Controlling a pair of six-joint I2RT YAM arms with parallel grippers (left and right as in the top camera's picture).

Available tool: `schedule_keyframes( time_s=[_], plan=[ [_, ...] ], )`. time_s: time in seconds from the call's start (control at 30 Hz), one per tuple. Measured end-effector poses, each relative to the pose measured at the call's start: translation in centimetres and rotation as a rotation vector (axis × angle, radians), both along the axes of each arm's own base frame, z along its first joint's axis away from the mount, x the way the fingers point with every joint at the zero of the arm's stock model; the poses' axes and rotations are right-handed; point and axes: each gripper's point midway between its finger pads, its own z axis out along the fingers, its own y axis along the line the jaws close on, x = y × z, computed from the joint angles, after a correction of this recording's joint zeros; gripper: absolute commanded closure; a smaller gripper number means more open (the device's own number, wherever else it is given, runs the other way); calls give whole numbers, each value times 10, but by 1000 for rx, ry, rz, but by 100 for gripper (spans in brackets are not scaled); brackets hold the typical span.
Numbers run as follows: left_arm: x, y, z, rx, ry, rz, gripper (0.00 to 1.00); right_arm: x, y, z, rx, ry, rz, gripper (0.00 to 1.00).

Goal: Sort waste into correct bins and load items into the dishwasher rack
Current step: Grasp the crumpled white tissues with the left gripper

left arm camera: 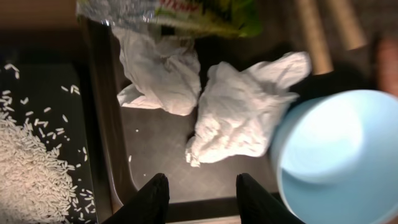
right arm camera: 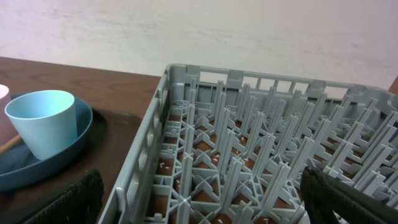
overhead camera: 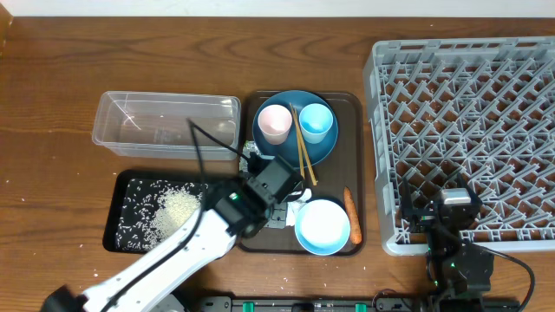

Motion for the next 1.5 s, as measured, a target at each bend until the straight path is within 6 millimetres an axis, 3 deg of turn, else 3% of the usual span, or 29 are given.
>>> schedule_keyframes(
  time_s=[0.23, 0.33, 0.47, 0.93, 1.27, 1.33, 1.5],
  plan=[
    [1, -1, -37, 81, 84, 10, 61, 0, 0, 0, 0, 0, 0, 1],
    [-1, 1, -48, 112, 115, 13, 52, 0, 0, 0, 0, 0, 0, 1],
    [-3, 2, -58, 138, 142, 17, 51, 0, 0, 0, 0, 0, 0, 1],
    [-5, -22, -59, 20, 176, -1, 50, 0, 0, 0, 0, 0, 0, 1],
    [3, -22, -61, 18, 138, 26, 50, 0, 0, 0, 0, 0, 0, 1],
    [3, -20, -64, 22, 134, 30, 61, 0, 0, 0, 0, 0, 0, 1],
    [-1, -15, -69, 34, 143, 41, 62, 0, 0, 0, 0, 0, 0, 1]
  ],
)
